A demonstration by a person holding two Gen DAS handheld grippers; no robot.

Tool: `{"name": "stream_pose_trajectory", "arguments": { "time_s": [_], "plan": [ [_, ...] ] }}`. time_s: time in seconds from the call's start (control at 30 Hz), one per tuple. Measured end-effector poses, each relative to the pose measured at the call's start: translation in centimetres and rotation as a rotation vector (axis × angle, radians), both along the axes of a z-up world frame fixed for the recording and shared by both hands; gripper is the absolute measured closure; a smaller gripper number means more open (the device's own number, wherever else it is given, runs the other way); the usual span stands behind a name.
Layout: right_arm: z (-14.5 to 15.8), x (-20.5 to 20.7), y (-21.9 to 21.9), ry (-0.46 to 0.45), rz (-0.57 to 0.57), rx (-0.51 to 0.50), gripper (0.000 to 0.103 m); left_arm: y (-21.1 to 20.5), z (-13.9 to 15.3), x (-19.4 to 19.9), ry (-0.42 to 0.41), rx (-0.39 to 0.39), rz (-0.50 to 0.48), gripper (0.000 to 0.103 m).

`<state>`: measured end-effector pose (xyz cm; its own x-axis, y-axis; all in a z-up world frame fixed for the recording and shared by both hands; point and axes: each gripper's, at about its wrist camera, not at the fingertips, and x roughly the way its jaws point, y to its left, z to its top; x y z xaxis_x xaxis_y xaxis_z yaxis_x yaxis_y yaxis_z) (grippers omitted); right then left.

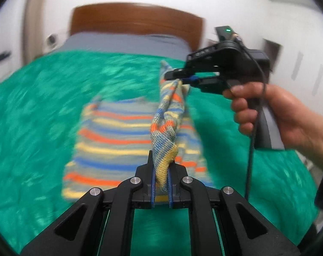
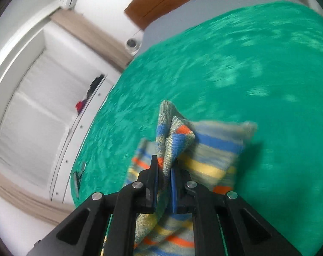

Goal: Fold small clothes
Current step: 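Fold the sweater in half with both grippers and release it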

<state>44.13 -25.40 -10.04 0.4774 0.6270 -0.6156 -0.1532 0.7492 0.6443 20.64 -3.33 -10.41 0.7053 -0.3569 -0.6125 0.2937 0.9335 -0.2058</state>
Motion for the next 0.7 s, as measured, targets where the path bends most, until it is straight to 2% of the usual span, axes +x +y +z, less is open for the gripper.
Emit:
{"name": "stream_pose_trajectory", "arguments": {
  "time_s": [0.13, 0.3, 0.33, 0.4, 0.43, 0.47, 0.5, 0.57, 0.63, 0.7],
  "plan": [
    [-2.1, 3.0, 6.4, 0.042, 0.059, -0.039, 0.093, 4.5, -2.4, 1.6, 0.102, -0.061, 0.121, 0.096],
    [-4.9, 4.8, 11.7, 0.065, 0.105, -0.107, 0.093, 7.7, -5.7, 3.7, 0.243, -0.149, 0.227, 0.093],
    [-5.5, 5.2, 12.5, 0.074, 0.111, -0.097, 0.092, 8.1, -6.3, 4.1, 0.272, -0.164, 0.236, 0.086],
    [-6.5, 5.3, 12.8, 0.094, 0.110, -0.043, 0.078, 8.6, -6.4, 4.0, 0.307, -0.170, 0.250, 0.078],
    [-6.8, 5.2, 12.8, 0.097, 0.099, 0.003, 0.073, 8.8, -6.2, 3.7, 0.309, -0.144, 0.269, 0.058],
    [-6.9, 5.0, 12.9, 0.093, 0.094, 0.051, 0.066, 9.0, -5.9, 3.4, 0.304, -0.125, 0.284, 0.045],
    [-6.8, 4.5, 12.4, 0.086, 0.094, 0.093, 0.066, 9.4, -5.7, 3.1, 0.296, -0.121, 0.290, 0.043],
    [-6.1, 3.1, 11.3, 0.066, 0.093, 0.098, 0.066, 10.3, -5.1, 2.4, 0.304, -0.123, 0.292, 0.042],
    [-5.0, 0.9, 9.8, 0.032, 0.115, 0.044, 0.066, 11.4, -4.1, 1.3, 0.306, -0.118, 0.280, 0.042],
    [-3.8, -1.5, 8.7, -0.009, 0.156, -0.029, 0.066, 12.5, -2.5, 0.2, 0.278, -0.075, 0.263, 0.042]
  ]
}}
